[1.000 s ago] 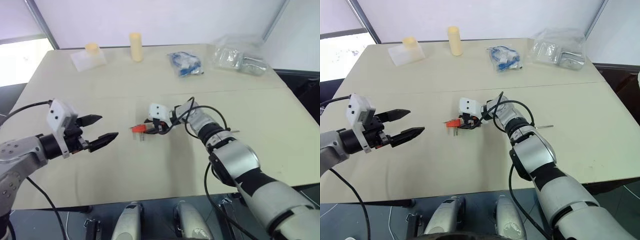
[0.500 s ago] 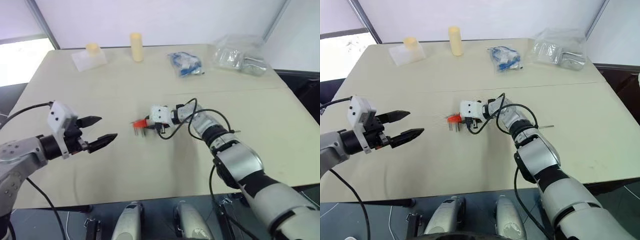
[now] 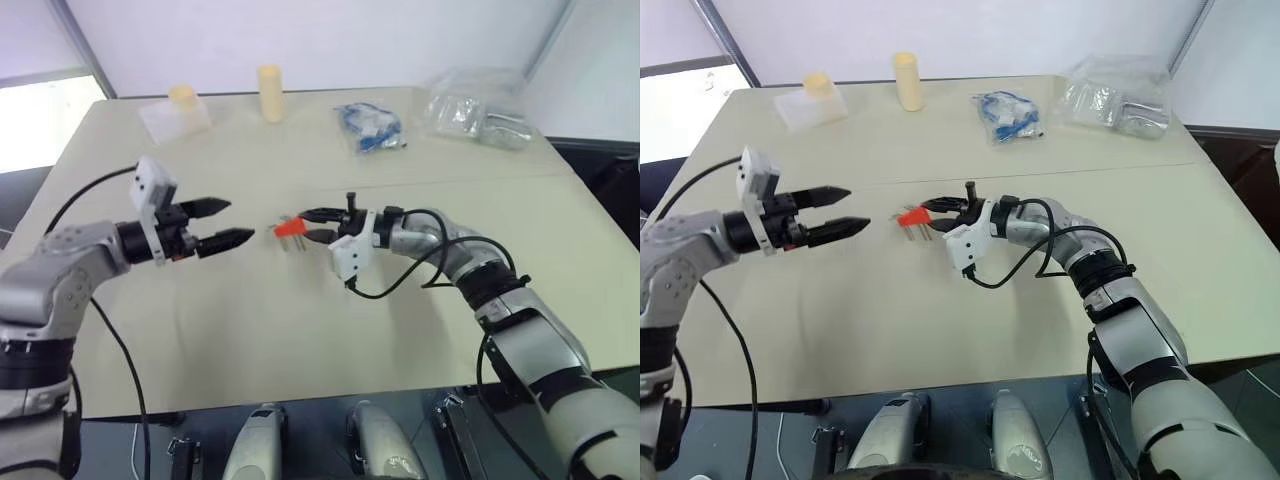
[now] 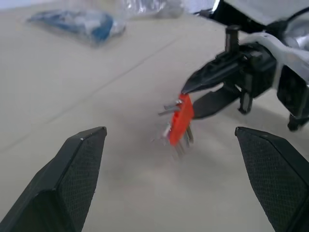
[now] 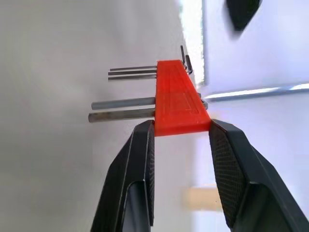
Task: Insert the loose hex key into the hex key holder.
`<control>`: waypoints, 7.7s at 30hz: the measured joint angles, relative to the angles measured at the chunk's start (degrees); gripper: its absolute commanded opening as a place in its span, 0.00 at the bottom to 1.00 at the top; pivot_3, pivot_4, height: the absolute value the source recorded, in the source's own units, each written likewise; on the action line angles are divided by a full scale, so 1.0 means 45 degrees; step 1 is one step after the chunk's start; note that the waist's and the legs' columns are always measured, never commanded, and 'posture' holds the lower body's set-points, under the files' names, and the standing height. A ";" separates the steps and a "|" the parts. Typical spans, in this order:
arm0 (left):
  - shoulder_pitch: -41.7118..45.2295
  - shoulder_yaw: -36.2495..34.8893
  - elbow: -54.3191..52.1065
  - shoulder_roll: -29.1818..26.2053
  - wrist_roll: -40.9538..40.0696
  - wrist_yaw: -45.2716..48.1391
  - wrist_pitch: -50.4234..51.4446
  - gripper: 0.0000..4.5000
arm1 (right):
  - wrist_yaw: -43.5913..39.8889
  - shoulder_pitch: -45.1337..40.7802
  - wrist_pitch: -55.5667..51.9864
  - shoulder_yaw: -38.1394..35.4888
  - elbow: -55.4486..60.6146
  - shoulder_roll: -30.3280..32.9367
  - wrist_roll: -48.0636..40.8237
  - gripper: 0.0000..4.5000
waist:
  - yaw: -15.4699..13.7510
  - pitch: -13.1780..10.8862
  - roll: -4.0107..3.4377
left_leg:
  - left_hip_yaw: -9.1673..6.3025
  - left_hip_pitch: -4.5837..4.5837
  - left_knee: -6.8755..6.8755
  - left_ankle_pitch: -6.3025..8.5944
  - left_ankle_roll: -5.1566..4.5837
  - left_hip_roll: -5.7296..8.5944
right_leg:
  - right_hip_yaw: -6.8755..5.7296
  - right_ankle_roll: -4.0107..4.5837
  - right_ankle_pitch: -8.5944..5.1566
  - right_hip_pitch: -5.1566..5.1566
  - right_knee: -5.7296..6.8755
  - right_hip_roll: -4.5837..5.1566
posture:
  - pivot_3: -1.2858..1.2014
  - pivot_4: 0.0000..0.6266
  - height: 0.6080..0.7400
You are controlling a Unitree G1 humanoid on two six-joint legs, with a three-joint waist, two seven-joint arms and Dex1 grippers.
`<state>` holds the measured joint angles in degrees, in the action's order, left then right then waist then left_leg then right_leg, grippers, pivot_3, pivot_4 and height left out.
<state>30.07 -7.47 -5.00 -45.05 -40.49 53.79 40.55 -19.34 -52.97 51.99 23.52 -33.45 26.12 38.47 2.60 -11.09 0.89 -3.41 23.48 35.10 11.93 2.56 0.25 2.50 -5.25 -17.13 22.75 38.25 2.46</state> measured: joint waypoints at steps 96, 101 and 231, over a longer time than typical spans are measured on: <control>0.1292 0.0004 0.0053 0.1633 -0.0570 0.0043 0.0604 0.00 | -0.8407 0.0465 -1.3620 -0.2014 0.4232 0.2132 -0.7260 0.99 | -0.0083 -0.0001 0.0001 | -0.0013 0.0002 0.0020 0.0002 -0.0010 -0.0008 | -0.0008 -0.0001 0.0000 -0.0017 0.0000 0.0010 | 0.52 0.24 1.00; 0.1080 0.0013 -0.0052 0.1596 -0.0367 0.0248 0.0456 0.00 | -1.1991 0.0161 -1.4435 -0.1474 0.4774 0.4130 -0.7943 0.99 | -0.0034 -0.0003 -0.0002 | 0.0007 -0.0001 0.0023 0.0006 -0.0016 -0.0006 | -0.0010 -0.0004 -0.0001 -0.0023 -0.0013 0.0011 | 0.52 0.24 1.00; 0.1031 0.0429 -0.0329 0.2314 0.0860 -0.0911 -0.0457 0.00 | -0.2277 0.1728 -1.9450 -0.5160 0.8738 -0.5006 -1.5821 0.00 | -0.0029 0.0003 0.0007 | -0.0006 0.0015 0.0010 -0.0002 -0.0003 -0.0010 | -0.0004 -0.0007 0.0002 0.0022 0.0030 0.0015 | 0.52 0.24 1.00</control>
<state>34.71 -5.54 -6.48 -34.64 -36.62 49.70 38.50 -29.59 -45.20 -35.54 0.30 5.87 3.59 -32.73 2.47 -11.08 0.92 -3.44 23.54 35.15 11.93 2.55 0.20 2.48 -5.28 -17.12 22.85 38.39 2.53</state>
